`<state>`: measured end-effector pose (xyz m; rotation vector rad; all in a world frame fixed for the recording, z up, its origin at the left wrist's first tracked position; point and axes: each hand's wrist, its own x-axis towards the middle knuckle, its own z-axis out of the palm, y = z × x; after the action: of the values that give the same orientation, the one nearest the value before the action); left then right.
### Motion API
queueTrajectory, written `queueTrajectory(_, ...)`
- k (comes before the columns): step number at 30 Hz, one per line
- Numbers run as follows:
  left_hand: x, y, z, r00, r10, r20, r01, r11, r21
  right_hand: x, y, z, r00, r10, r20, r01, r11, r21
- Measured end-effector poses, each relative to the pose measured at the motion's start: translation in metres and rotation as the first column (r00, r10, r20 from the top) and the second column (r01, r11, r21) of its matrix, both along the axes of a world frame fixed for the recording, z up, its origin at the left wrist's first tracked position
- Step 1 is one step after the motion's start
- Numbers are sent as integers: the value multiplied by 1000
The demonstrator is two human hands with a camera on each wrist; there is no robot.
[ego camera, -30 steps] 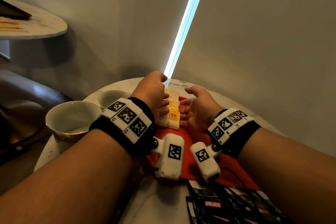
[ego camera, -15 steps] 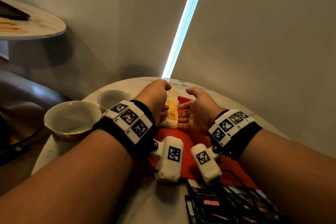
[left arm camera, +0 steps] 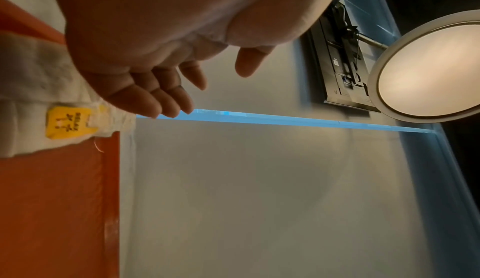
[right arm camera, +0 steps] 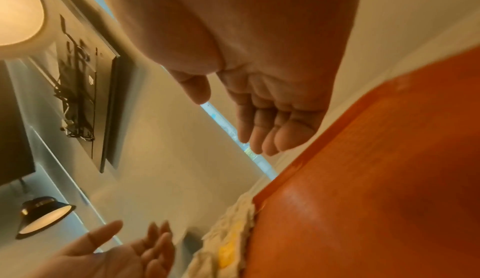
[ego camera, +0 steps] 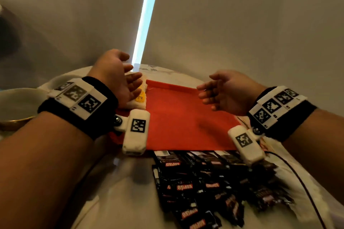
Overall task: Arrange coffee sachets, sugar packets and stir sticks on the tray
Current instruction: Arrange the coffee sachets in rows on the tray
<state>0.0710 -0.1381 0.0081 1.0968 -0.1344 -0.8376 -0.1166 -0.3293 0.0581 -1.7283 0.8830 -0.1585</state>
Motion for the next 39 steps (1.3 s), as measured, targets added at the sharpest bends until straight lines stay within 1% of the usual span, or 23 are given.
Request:
queueTrajectory(3, -12, -2, 5, 1000, -1, 6, 1, 999, -45, -70, -4, 3, 1000, -13, -9, 11, 992, -124)
queueTrajectory(4, -15, 0, 8, 1000, 4, 13, -3, 998, -64, -89, -4, 2, 1000, 1, -30, -6, 984, -178)
queueTrajectory(5, -19, 1, 10, 1000, 12, 24, -10, 997, -80, -106, -3, 2, 997, 26, -76, -44, 969, -242)
queueTrajectory(6, -24, 0, 13, 999, 16, 37, -13, 995, -95, -125, -2, 2, 986, 54, -158, -102, 942, -319)
queueTrajectory(7, -28, 1, 15, 998, 28, 49, -22, 993, -113, -139, 0, 1, 960, 94, -264, -194, 904, -382)
queueTrajectory(8, -34, 0, 17, 998, 34, 57, -27, 991, -128, -155, 3, 1, 914, 136, -382, -298, 864, -406)
queueTrajectory(10, -42, 0, 25, 997, 49, 65, -40, 990, -138, -172, 11, -3, 774, 211, -597, -499, 784, -369)
queueTrajectory(12, -55, -1, 33, 996, 52, 72, -42, 990, -137, -186, 17, -10, 658, 241, -713, -634, 688, -353)
queueTrajectory(14, -68, -3, 42, 996, 27, 86, -14, 989, -147, -195, 19, -19, 601, 234, -764, -711, 593, -377)
queueTrajectory(16, -84, -4, 49, 995, -13, 104, 29, 988, -150, -199, 16, -26, 537, 160, -828, -771, 491, -405)
queueTrajectory(18, -103, -5, 53, 991, -48, 127, 68, 985, -160, -200, 12, -34, 504, 78, -860, -798, 422, -429)
queueTrajectory(20, -121, -6, 55, 988, -73, 134, 97, 979, -180, -198, 8, -42, 494, 45, -868, -808, 393, -440)
queueTrajectory(22, -136, -7, 56, 987, -93, 134, 118, 974, -194, -197, 8, -47, 512, 58, -857, -806, 376, -456)
queueTrajectory(28, -153, -4, 58, 985, -107, 137, 131, 974, -184, -193, 1, -52, 611, 108, -785, -754, 383, -534)
queueTrajectory(33, -156, 0, 57, 985, -113, 130, 135, 976, -169, -190, -4, -54, 719, 129, -683, -673, 374, -638)
queueTrajectory(36, -159, 2, 56, 982, -122, 141, 143, 978, -151, -191, -5, -49, 729, 100, -677, -664, 340, -666)
queueTrajectory(39, -161, 3, 55, 977, -141, 159, 164, 977, -138, -195, -7, -45, 747, 56, -663, -638, 341, -690)
